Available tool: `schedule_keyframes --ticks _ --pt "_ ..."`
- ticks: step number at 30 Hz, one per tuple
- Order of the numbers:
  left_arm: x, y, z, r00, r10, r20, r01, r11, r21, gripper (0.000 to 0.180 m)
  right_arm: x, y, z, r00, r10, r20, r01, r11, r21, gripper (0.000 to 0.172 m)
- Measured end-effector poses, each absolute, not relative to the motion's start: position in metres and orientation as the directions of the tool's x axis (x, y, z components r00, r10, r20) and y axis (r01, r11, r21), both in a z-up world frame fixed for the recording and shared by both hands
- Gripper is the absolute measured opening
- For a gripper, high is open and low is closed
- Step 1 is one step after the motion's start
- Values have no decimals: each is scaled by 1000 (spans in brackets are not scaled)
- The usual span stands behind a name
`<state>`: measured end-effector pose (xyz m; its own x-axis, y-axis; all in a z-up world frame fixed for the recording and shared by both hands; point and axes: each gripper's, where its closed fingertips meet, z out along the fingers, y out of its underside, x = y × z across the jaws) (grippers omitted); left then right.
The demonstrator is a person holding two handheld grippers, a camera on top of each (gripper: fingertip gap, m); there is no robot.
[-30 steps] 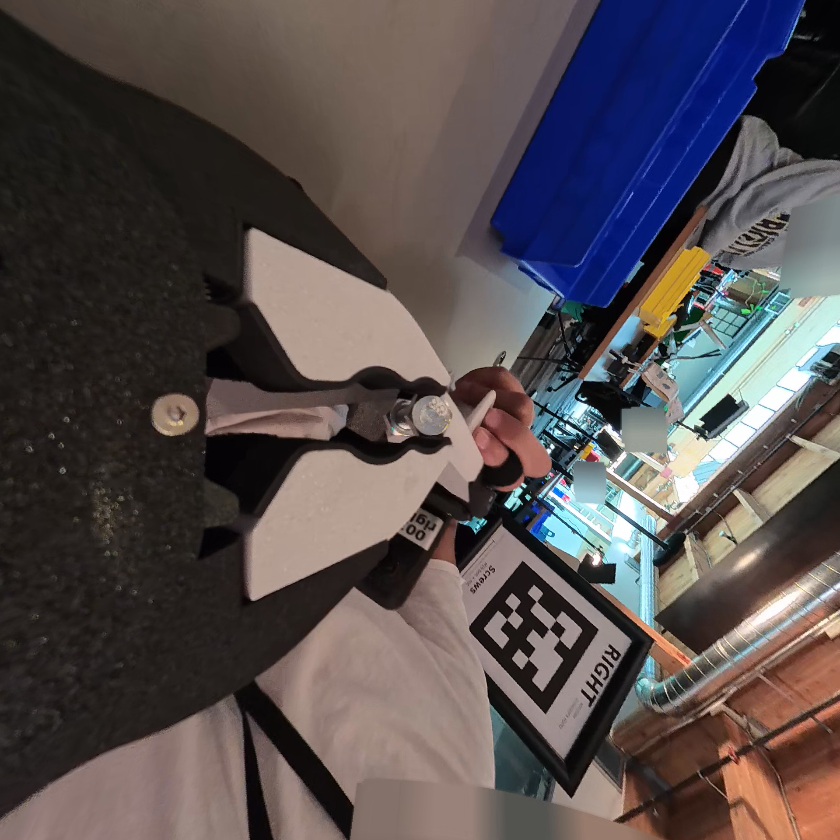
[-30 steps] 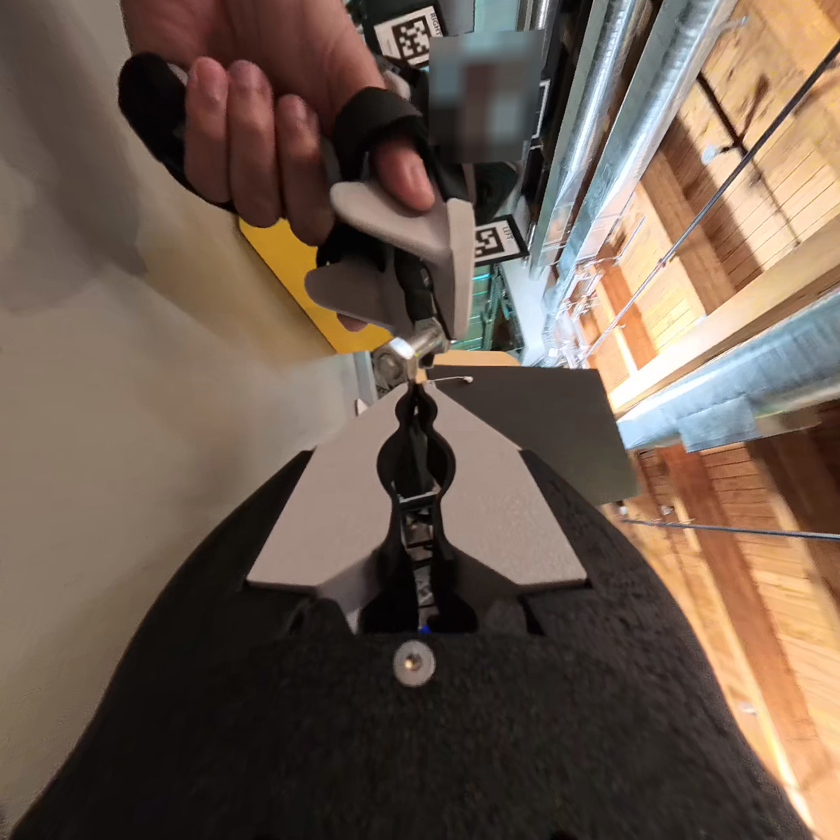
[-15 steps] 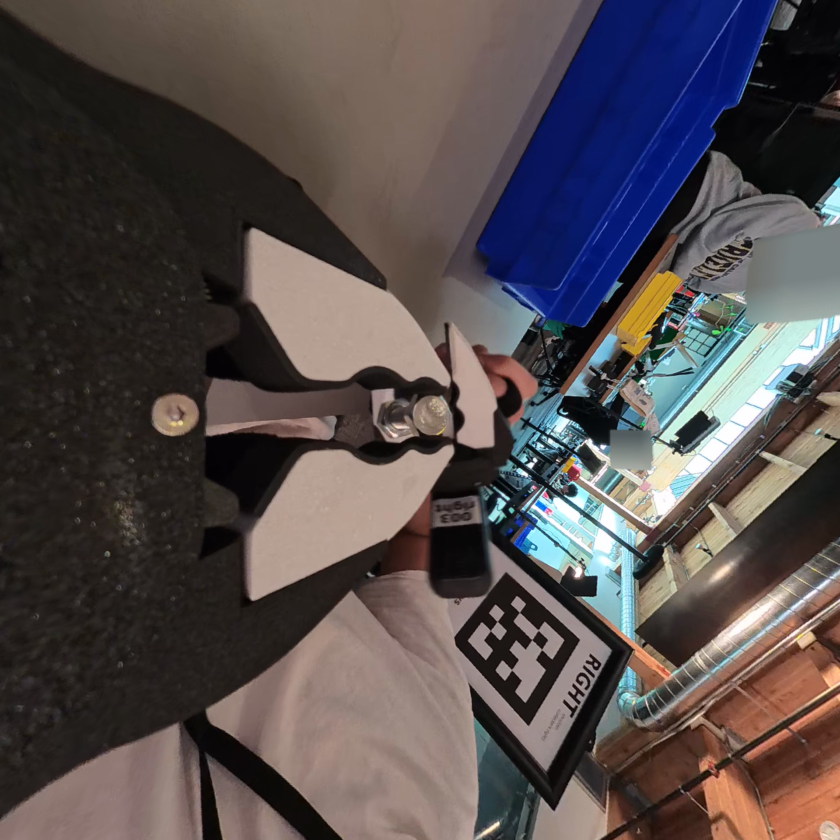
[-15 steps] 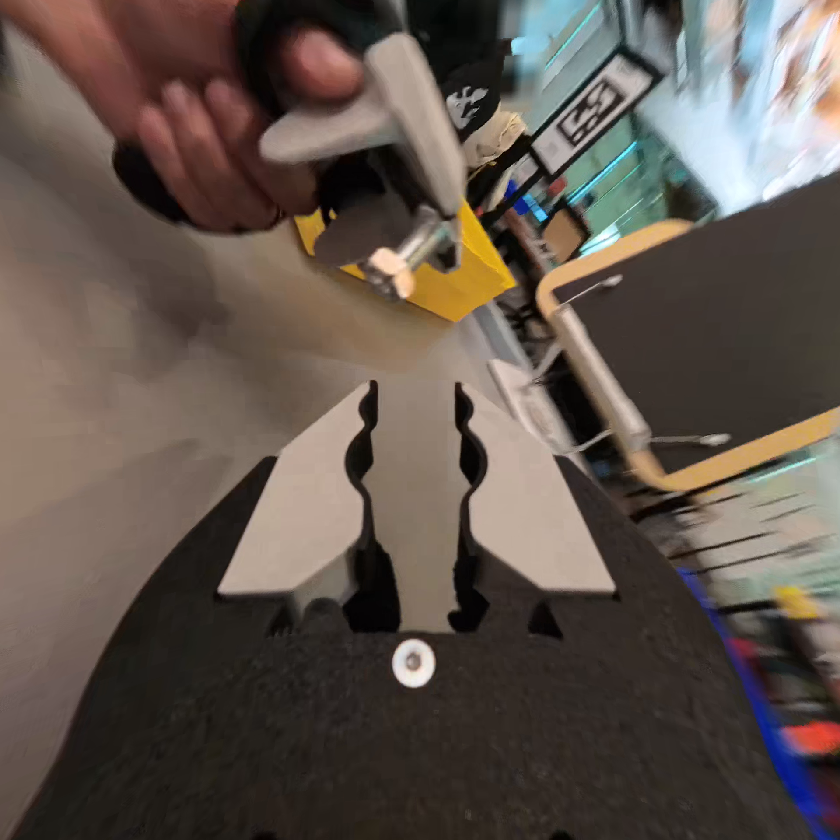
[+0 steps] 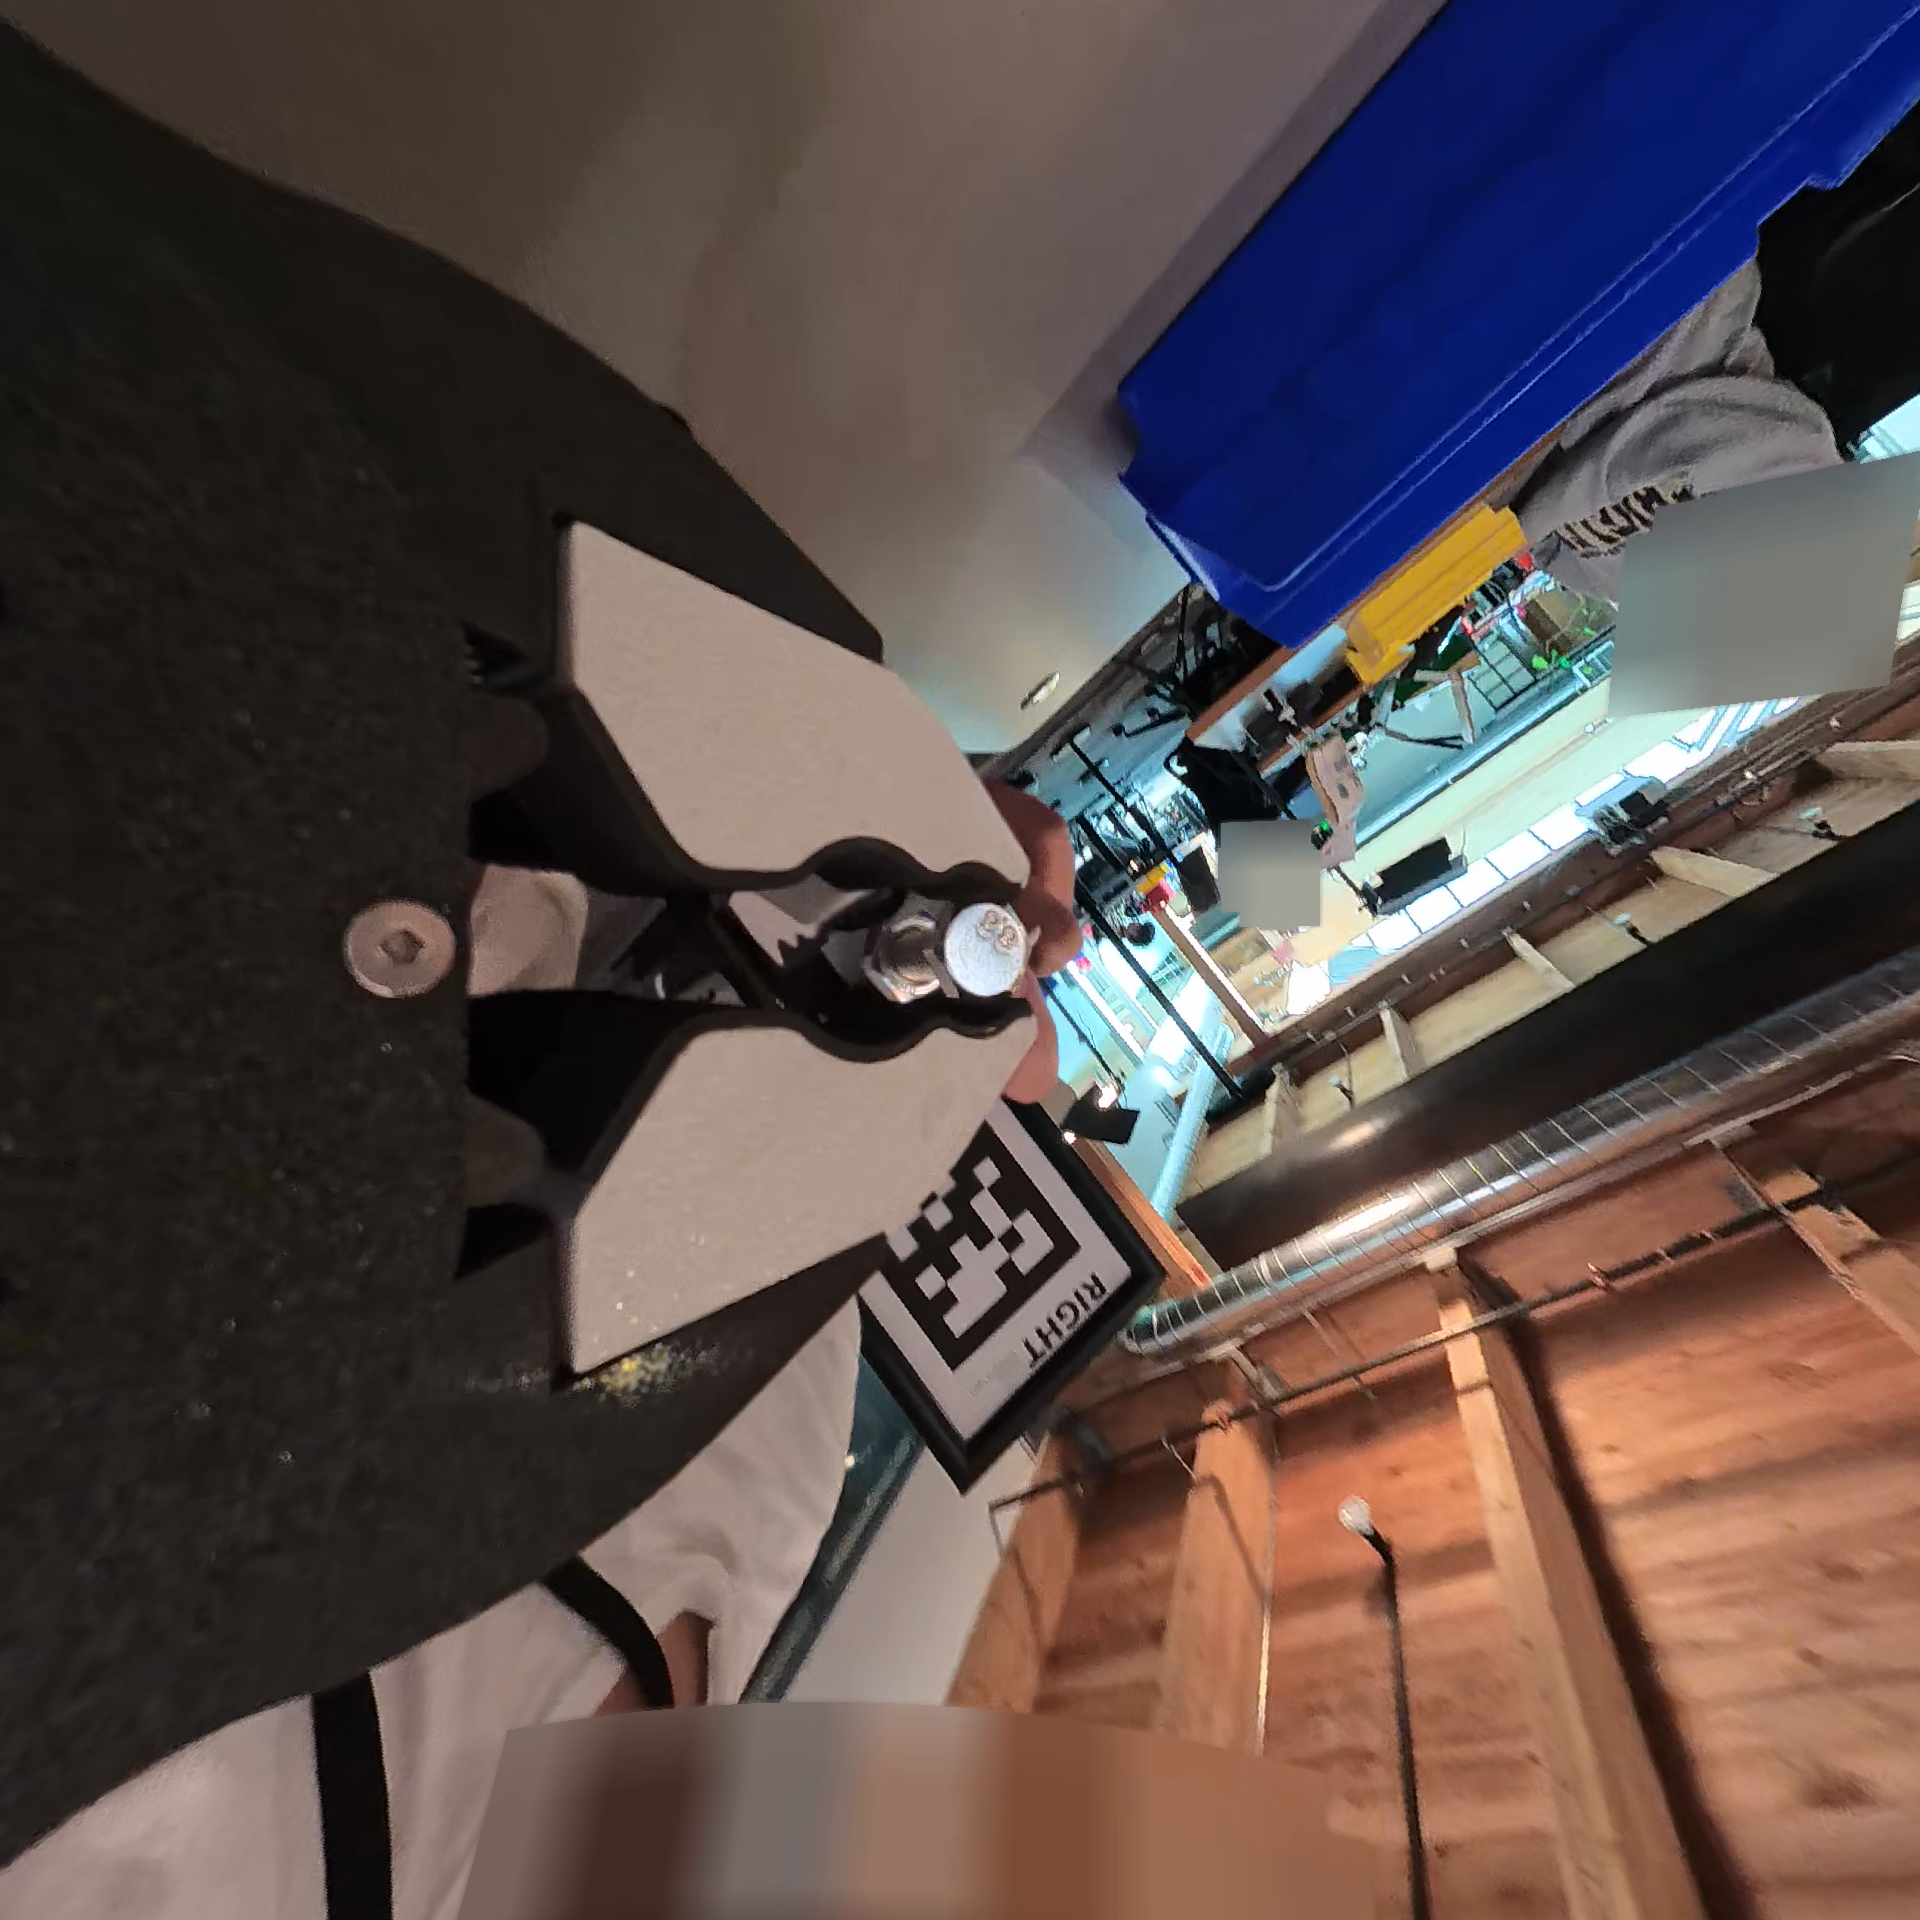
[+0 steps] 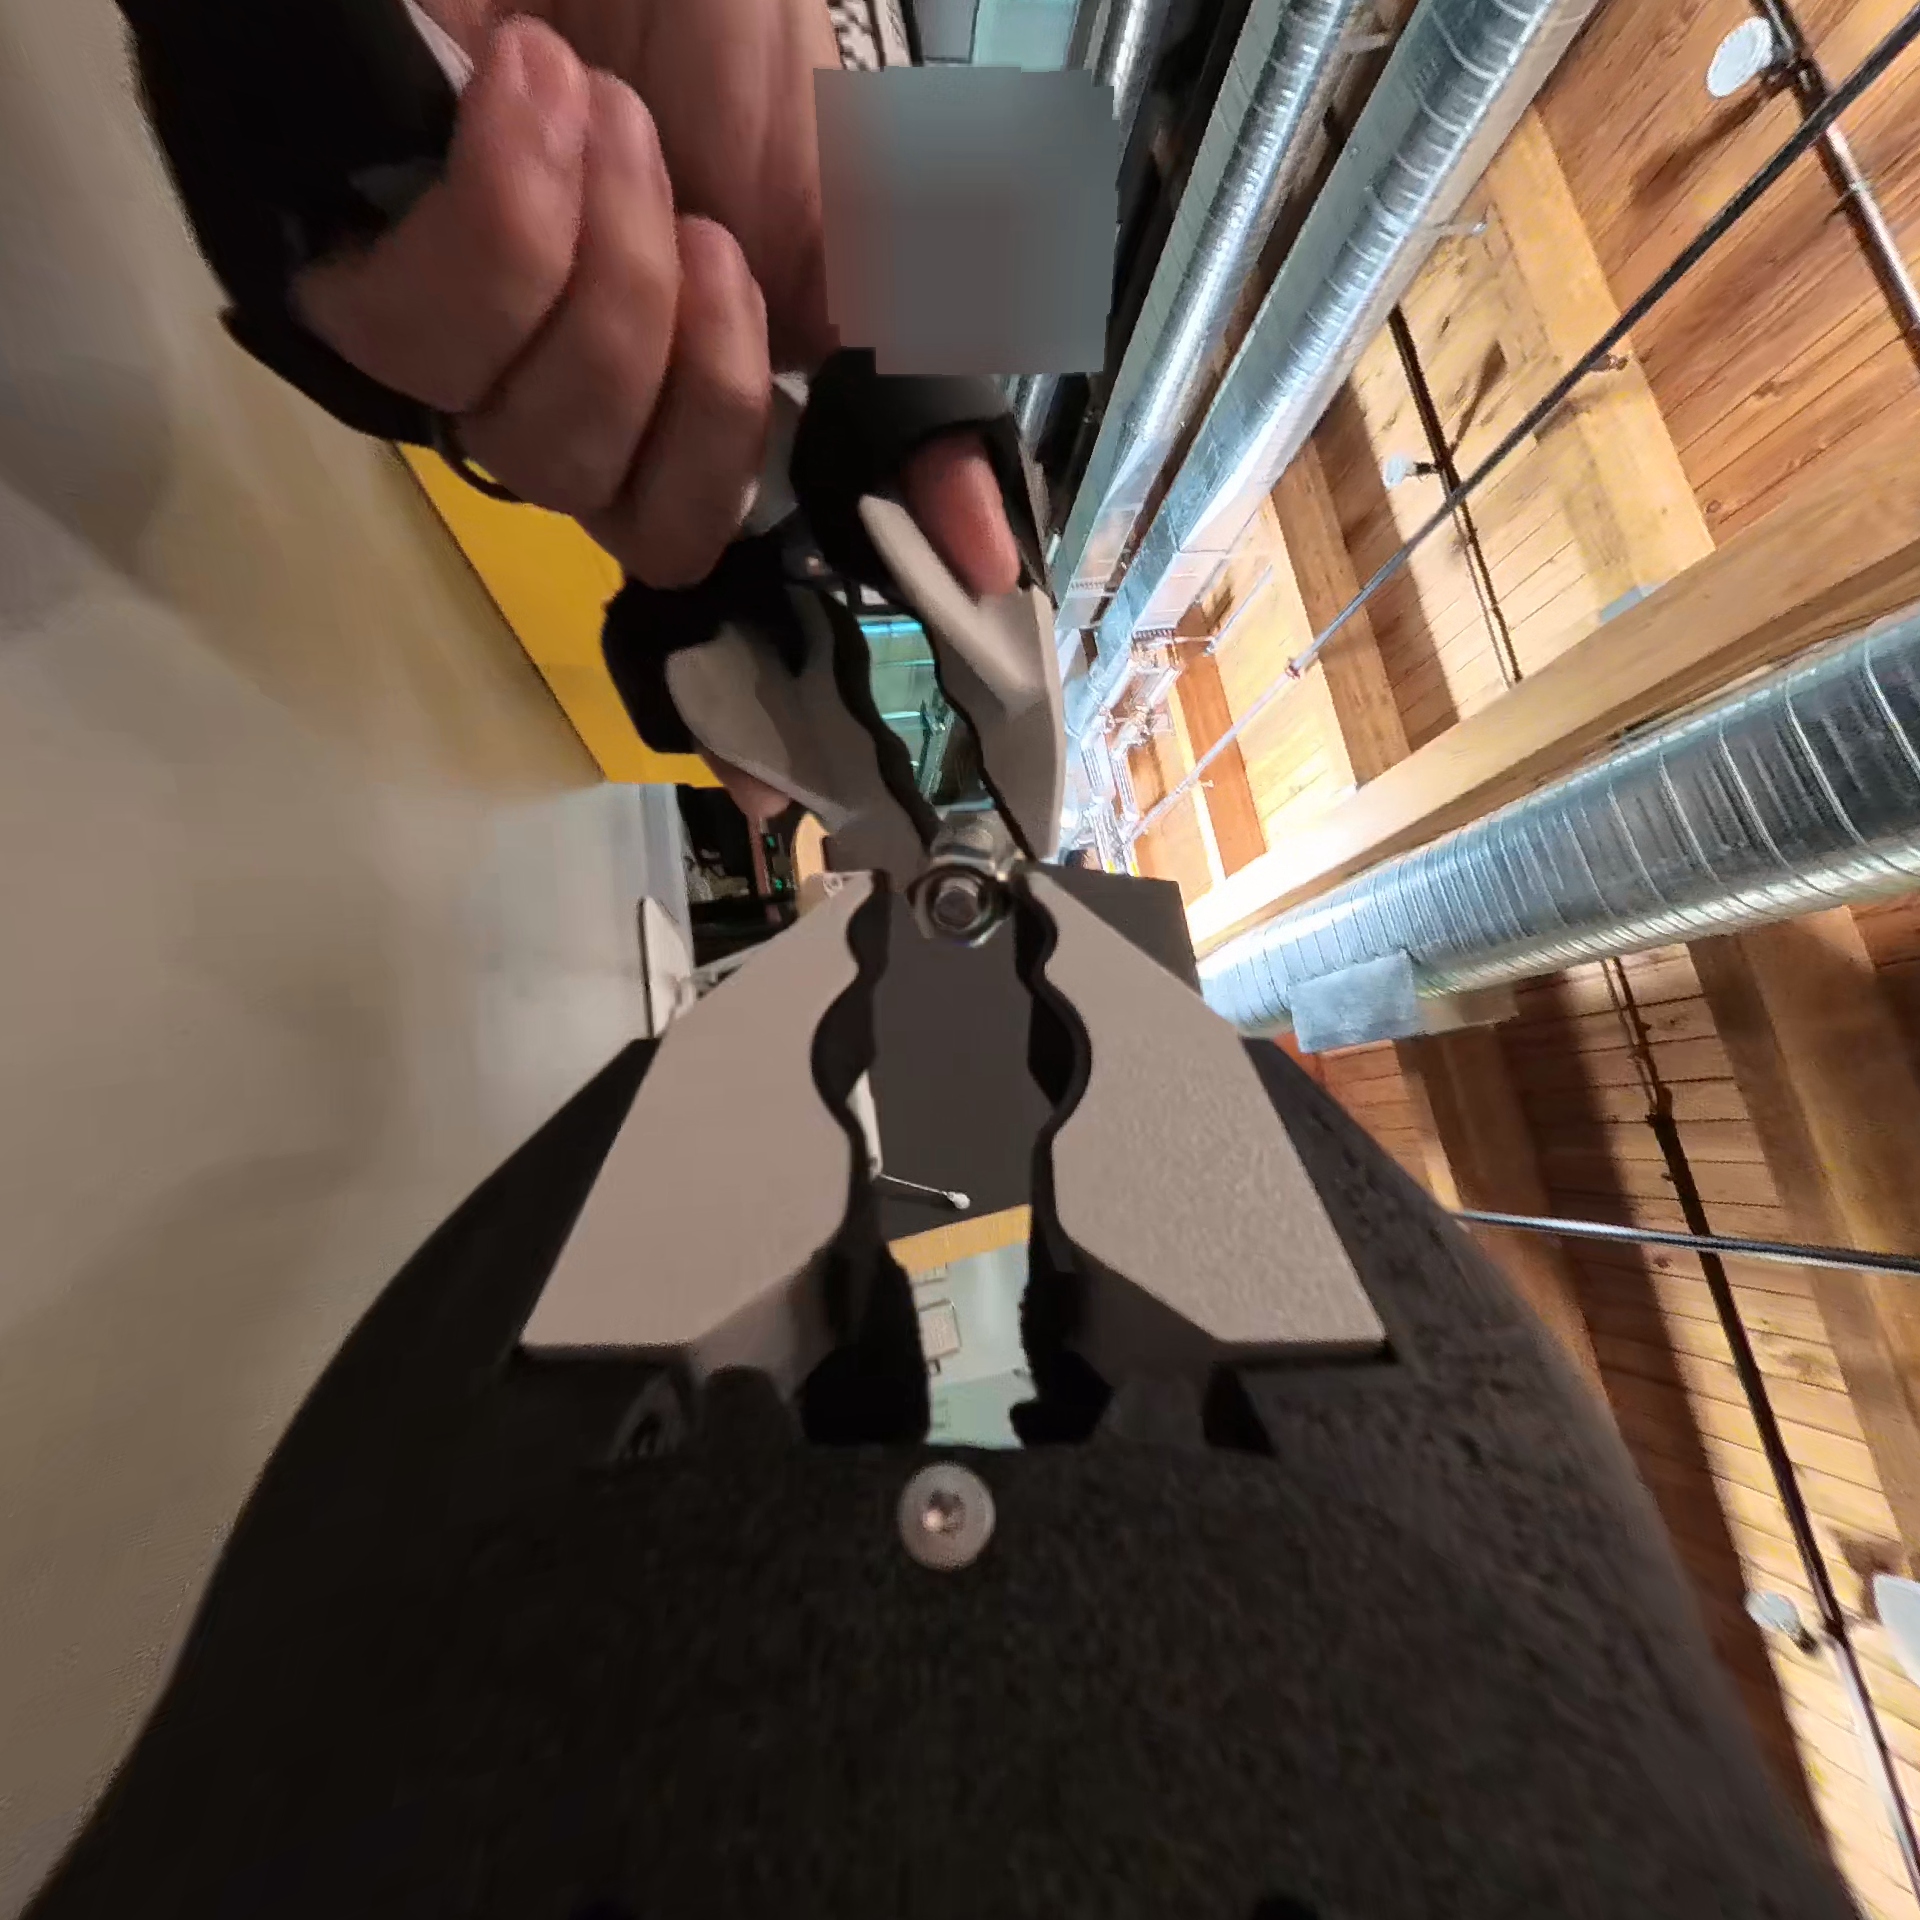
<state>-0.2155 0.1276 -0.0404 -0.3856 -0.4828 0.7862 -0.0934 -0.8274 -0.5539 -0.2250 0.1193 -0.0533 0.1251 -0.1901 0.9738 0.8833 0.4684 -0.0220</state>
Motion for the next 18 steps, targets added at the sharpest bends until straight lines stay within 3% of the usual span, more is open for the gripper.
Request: schedule_keyframes --ticks 3,5,7,9,12,13,15,18 --pt "-215 126 -40 -396 -465 792 -100 -835 -541 17 -222 121 -49 138 -188 972 886 462 -36 18" --pt "-215 123 -40 -391 -506 769 -105 -805 -583 17 -221 120 -49 217 -106 970 862 486 -140 17" --pt "-216 121 -37 -397 -549 735 -104 -769 -630 17 -219 120 -47 375 84 923 785 501 -365 17" --pt "-219 118 -35 -410 -597 690 -109 -719 -687 17 -220 119 -45 533 366 763 619 446 -646 17" --pt "-221 116 -35 -393 -698 599 -105 -613 -783 17 -223 118 -47 621 735 271 243 147 -959 17" --pt "-222 117 -37 -376 -733 567 -111 -572 -813 17 -224 118 -50 590 804 71 122 -3 -992 17" --pt "-222 116 -44 -345 -803 486 -133 -471 -872 17 -225 116 -53 453 830 -325 -97 -317 -944 17" --pt "-221 114 -54 -279 -912 302 -157 -266 -951 17 -221 116 -56 167 638 -752 -289 -697 -656 17"
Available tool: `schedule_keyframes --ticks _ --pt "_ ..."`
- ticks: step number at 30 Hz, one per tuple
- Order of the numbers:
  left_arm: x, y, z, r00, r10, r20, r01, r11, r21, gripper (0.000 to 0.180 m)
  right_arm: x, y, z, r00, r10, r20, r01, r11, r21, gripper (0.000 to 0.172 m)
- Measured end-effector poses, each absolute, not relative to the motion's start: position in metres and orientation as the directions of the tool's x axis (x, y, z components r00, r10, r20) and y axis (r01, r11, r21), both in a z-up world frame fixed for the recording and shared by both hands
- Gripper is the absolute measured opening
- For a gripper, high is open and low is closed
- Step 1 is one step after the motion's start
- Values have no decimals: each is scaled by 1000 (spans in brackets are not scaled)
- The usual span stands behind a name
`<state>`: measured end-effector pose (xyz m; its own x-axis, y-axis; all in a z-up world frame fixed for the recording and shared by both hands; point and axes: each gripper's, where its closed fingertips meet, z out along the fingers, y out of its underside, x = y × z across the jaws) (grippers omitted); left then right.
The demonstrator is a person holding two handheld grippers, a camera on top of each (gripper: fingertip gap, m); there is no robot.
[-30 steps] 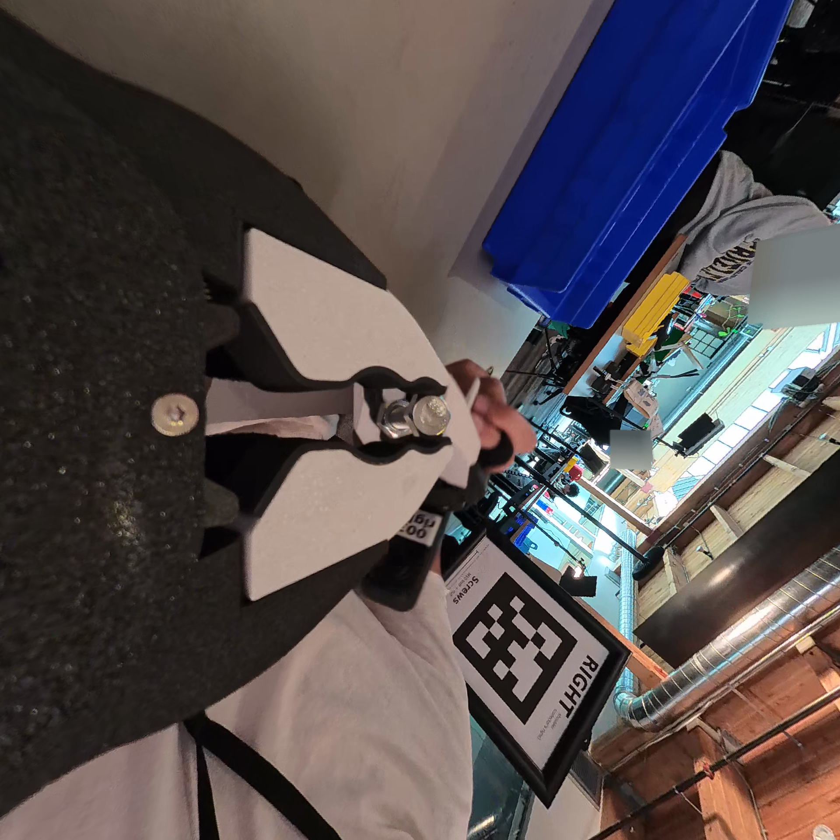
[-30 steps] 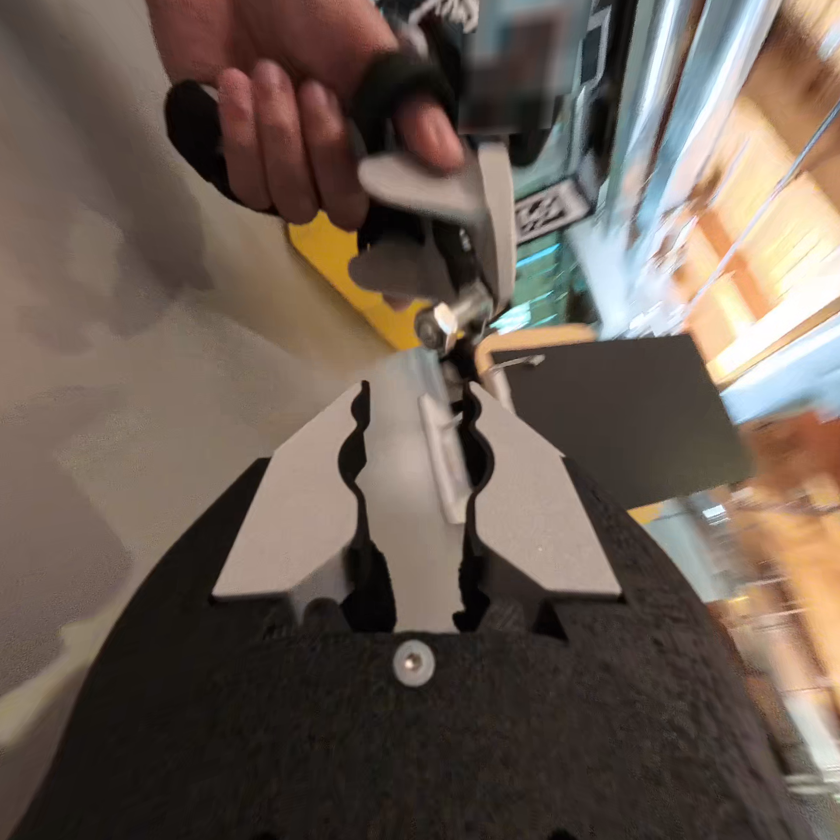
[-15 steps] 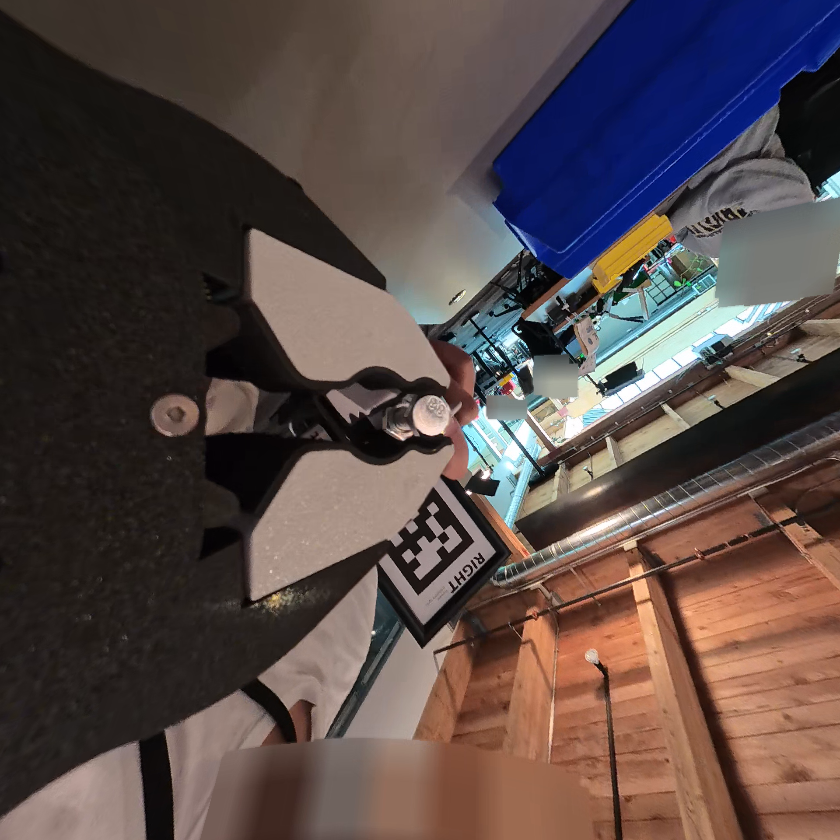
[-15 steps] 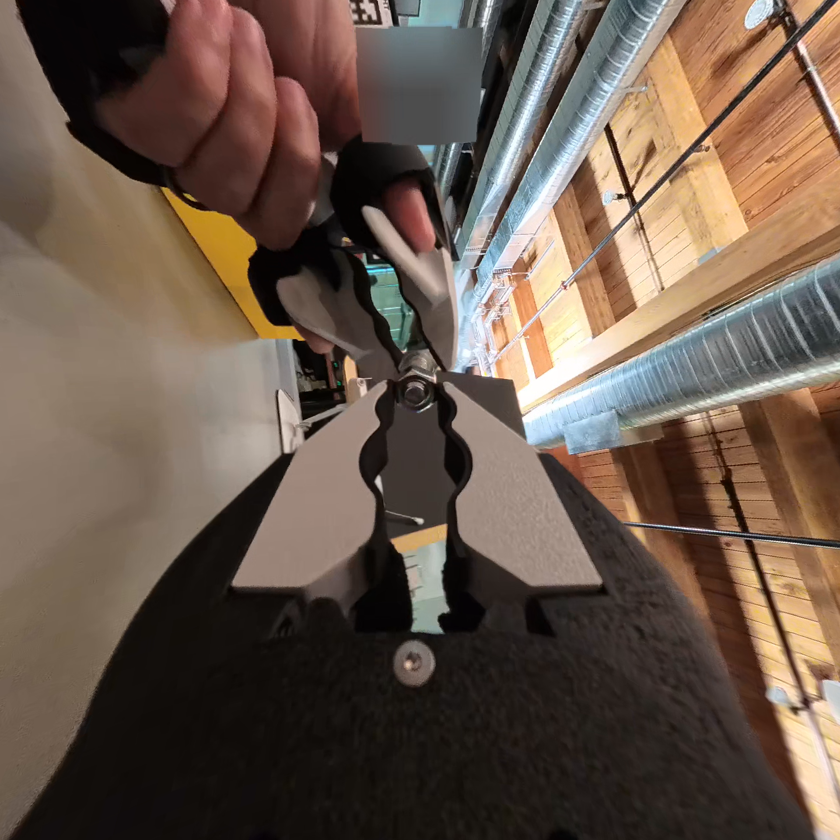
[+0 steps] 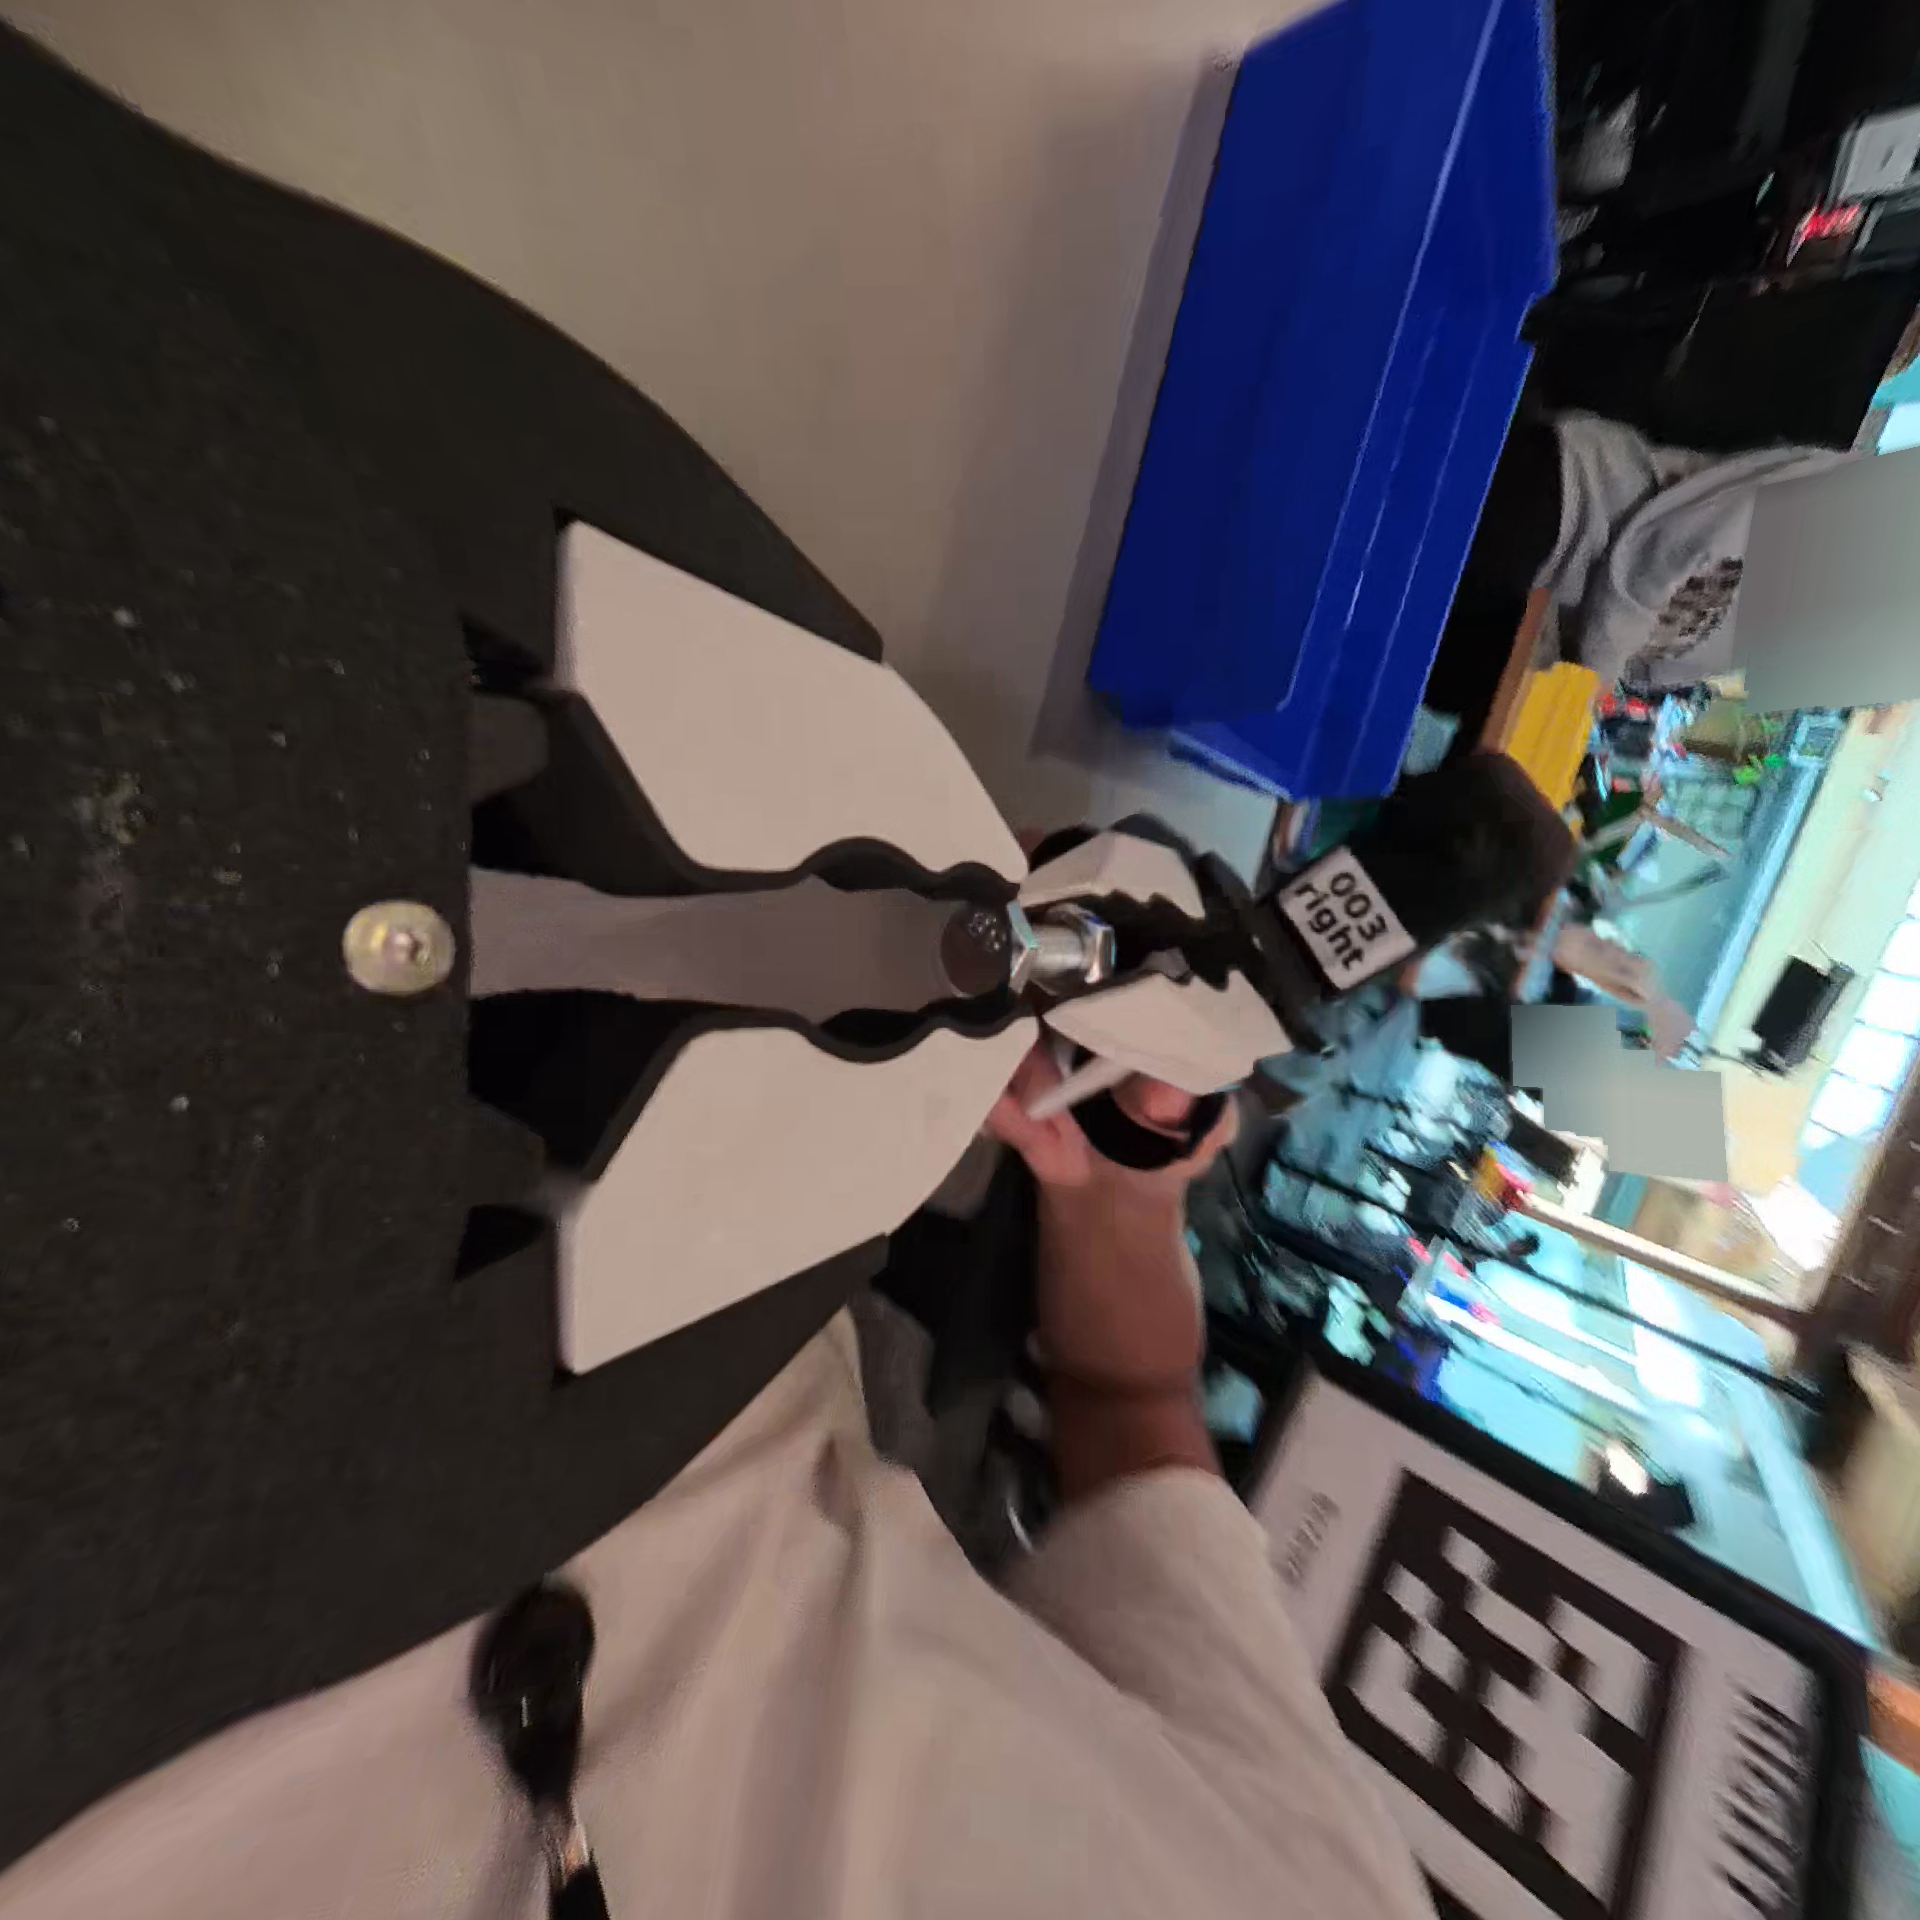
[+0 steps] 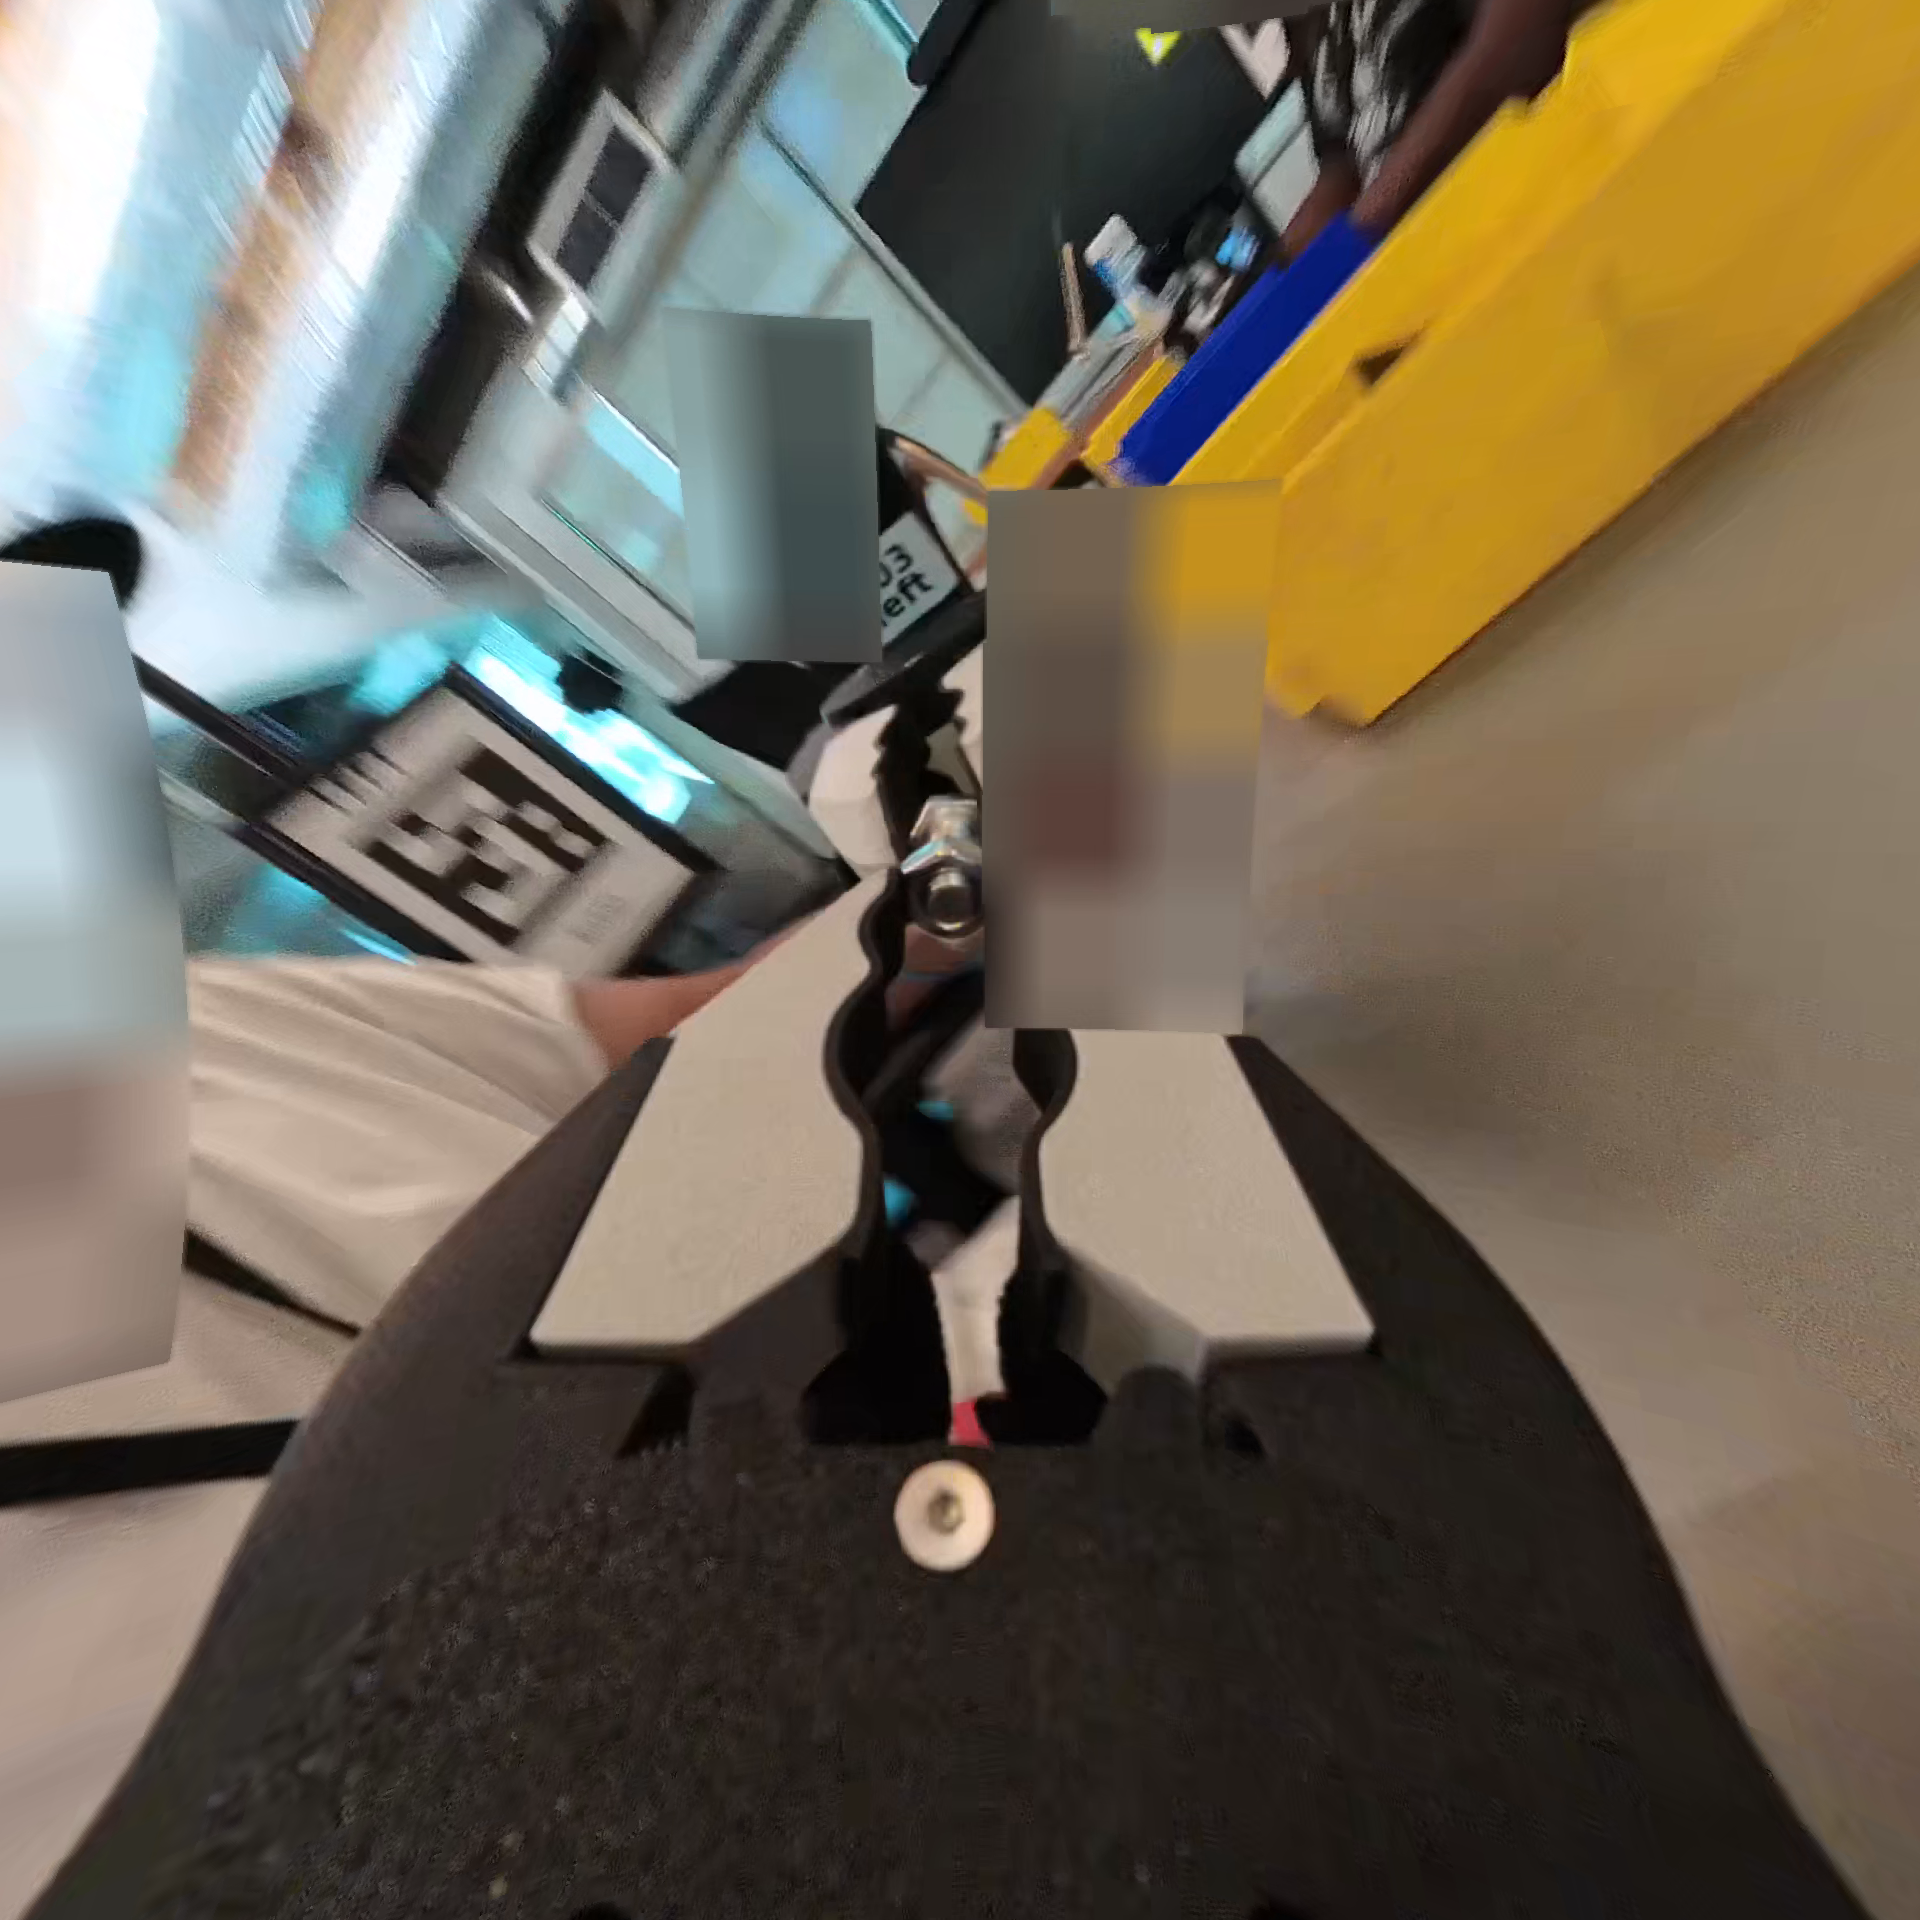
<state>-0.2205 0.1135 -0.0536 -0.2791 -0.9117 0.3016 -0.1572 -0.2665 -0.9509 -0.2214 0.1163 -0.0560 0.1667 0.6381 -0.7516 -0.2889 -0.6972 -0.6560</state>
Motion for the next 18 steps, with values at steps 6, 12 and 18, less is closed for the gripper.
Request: schedule_keyframes --ticks 6,12,18 --pt "-219 113 -55 -221 -962 161 -152 -129 -980 17 -222 109 -61 132 638 -759 -285 -709 -645 34" --pt "-225 117 -41 -305 -877 372 -96 -360 -928 17 -202 114 -69 527 798 293 335 121 -934 52" --pt "-223 109 -45 -380 -764 521 -158 -501 -851 17 -202 105 -55 230 196 953 766 568 -301 48"
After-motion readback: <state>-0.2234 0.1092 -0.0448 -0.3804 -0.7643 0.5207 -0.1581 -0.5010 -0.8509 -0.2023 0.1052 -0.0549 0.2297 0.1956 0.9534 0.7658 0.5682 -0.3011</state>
